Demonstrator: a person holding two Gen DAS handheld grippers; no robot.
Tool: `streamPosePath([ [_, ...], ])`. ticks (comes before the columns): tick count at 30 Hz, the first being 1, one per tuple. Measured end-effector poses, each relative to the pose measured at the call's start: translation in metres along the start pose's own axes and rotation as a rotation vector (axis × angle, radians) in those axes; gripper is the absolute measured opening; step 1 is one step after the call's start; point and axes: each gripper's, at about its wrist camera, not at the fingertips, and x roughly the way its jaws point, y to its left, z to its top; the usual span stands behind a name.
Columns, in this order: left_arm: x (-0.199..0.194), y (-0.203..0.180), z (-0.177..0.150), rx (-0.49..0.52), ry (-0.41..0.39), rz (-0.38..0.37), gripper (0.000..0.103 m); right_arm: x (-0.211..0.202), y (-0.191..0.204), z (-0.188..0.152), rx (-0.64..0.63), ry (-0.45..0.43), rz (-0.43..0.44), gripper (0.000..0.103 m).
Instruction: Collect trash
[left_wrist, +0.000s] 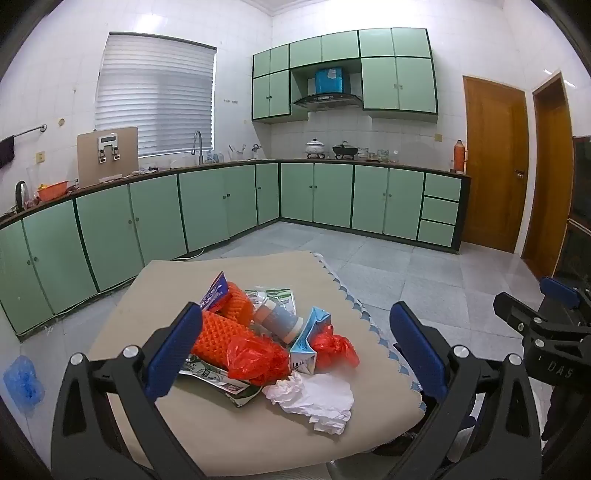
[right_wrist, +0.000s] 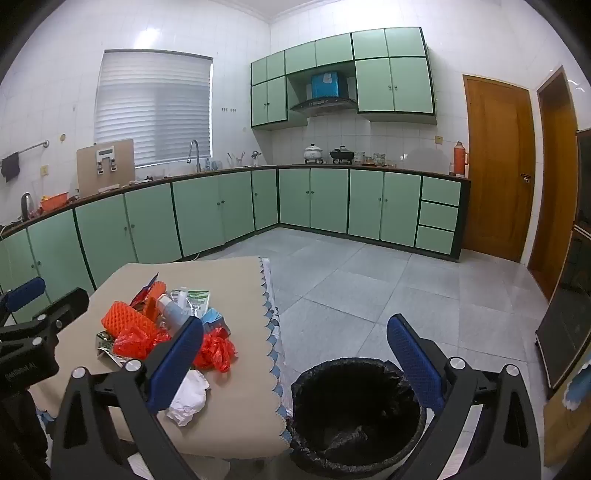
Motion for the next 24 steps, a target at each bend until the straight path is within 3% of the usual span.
streamPosePath([
  [24, -0.0031, 0.0057, 0.0004, 0.001, -0.002, 0.007, 0.098, 0.002, 0.0019, -0.0014, 0.002, 0.001, 0.002, 0.097],
])
